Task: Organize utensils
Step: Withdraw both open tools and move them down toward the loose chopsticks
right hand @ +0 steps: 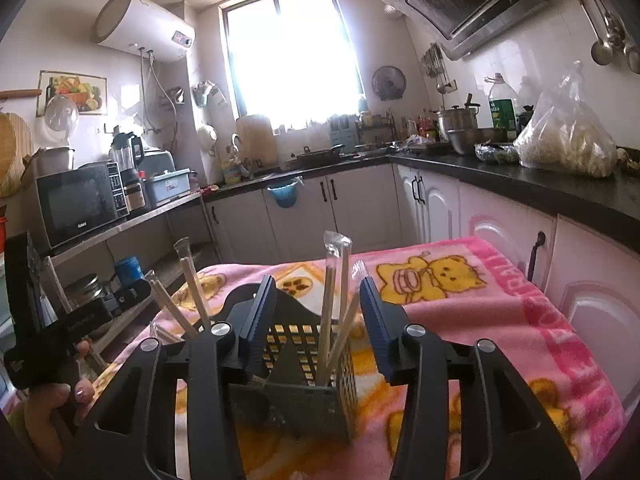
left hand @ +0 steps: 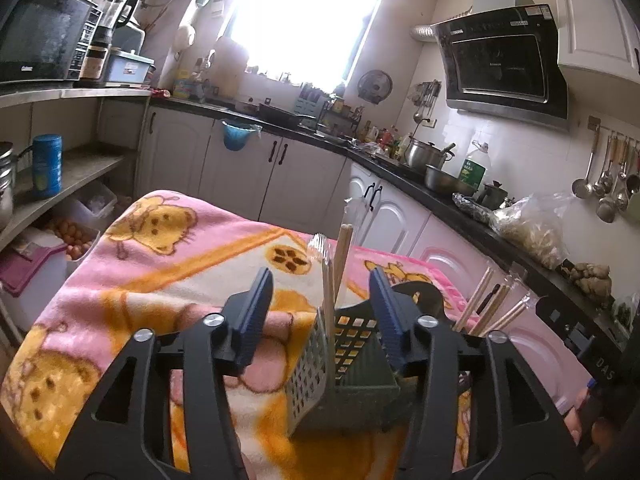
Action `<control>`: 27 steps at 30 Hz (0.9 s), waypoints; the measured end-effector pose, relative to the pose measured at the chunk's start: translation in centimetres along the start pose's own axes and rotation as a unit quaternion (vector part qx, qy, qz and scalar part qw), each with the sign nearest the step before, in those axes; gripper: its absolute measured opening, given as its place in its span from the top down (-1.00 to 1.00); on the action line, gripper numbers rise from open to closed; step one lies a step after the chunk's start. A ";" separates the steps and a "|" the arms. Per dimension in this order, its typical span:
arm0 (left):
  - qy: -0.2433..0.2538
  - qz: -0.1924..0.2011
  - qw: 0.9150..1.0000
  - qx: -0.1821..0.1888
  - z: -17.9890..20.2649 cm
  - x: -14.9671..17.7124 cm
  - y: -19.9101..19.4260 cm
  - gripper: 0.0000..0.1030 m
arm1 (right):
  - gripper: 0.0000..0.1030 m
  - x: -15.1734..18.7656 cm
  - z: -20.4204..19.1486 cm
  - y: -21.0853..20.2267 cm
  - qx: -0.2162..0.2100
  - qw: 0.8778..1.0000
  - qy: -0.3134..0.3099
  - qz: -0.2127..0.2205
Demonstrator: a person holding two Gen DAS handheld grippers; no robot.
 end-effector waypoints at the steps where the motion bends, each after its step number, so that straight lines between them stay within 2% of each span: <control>1: -0.001 -0.001 1.000 0.000 0.0 0.1 -0.2 0.01 | 0.10 0.1 0.1 -0.2 0.001 1.000 0.002 -0.003; 4: -0.004 -0.003 1.000 0.000 -0.1 0.4 -0.9 -0.15 | 0.06 0.5 0.5 -0.7 0.002 1.000 0.010 -0.011; 6: -0.006 -0.006 1.000 0.002 -0.1 0.6 -1.5 -0.40 | 0.04 0.8 0.6 -1.2 0.004 1.000 0.010 -0.015; 12: -0.004 -0.010 1.000 0.008 0.1 1.3 -3.3 -0.71 | -0.02 1.7 1.0 -2.3 0.009 0.999 0.011 -0.029; 27: 0.007 -0.051 0.998 0.028 1.3 4.7 -5.0 -0.77 | -0.02 4.4 1.4 -4.9 0.013 0.998 0.012 -0.062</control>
Point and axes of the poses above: each gripper's, at about its wrist camera, not at the fingertips, and y roughly the way its jaws point, z to its right, x to its underside, the point moved 8 cm from there along y, roughly the way its jaws point, and after that the axes turned 3 degrees about -y, right-handed, at the moved point
